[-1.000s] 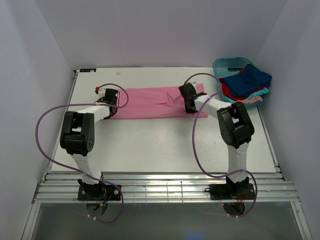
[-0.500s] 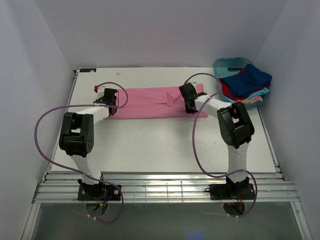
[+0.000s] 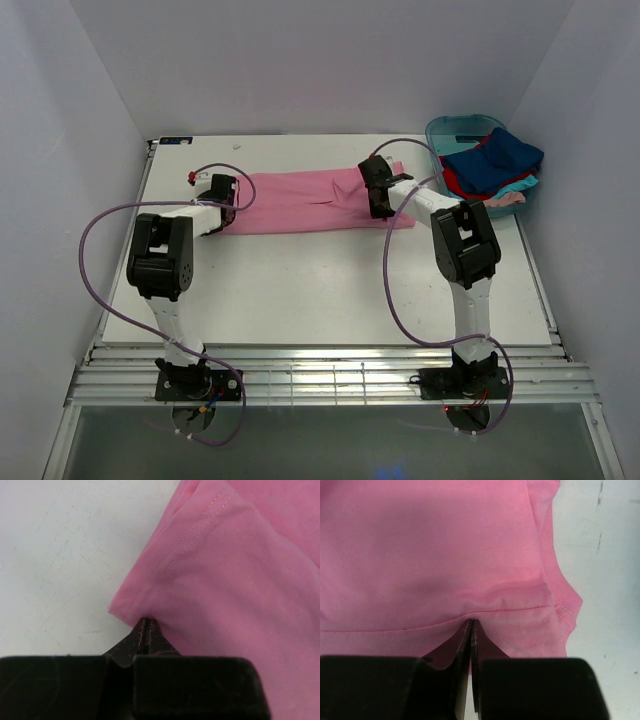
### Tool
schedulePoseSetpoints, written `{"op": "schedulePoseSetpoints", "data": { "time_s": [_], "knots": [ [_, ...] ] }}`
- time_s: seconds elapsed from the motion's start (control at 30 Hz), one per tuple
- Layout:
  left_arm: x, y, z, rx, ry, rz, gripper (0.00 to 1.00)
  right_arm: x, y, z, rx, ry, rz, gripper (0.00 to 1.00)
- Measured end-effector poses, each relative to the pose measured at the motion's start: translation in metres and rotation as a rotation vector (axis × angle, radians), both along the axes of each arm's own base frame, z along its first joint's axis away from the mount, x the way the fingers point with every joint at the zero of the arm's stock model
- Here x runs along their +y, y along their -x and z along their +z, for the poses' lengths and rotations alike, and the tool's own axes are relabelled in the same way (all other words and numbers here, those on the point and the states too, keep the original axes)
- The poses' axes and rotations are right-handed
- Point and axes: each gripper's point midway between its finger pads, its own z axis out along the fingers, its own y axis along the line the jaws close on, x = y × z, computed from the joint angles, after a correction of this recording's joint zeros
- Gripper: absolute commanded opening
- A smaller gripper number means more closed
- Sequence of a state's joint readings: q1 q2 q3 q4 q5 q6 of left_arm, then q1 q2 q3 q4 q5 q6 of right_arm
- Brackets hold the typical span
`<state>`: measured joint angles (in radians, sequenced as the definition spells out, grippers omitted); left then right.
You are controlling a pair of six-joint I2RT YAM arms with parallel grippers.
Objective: Fold and stack the t-shirts
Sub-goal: Rotate the tshirt 90 degrees
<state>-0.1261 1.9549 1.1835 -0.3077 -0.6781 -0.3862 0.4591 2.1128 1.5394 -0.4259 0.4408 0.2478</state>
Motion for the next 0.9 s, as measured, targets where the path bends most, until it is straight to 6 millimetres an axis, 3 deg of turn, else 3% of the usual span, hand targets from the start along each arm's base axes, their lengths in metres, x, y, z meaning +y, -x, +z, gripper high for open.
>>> {"op": "schedulePoseSetpoints", "data": {
  "time_s": [0.33,0.53,0.9],
  "knots": [
    [-0.026,0.053,-0.002,0.034,0.166,0.057,0.00,0.012,-0.060,0.000,-0.008,-0.083,0.003,0.08],
    [-0.067,0.091,-0.004,0.083,0.235,0.013,0.00,0.024,-0.090,0.000,-0.033,-0.139,0.006,0.08],
    [-0.151,0.159,-0.009,0.149,0.352,-0.117,0.00,0.027,-0.105,0.001,-0.046,-0.194,-0.001,0.08]
  ]
}}
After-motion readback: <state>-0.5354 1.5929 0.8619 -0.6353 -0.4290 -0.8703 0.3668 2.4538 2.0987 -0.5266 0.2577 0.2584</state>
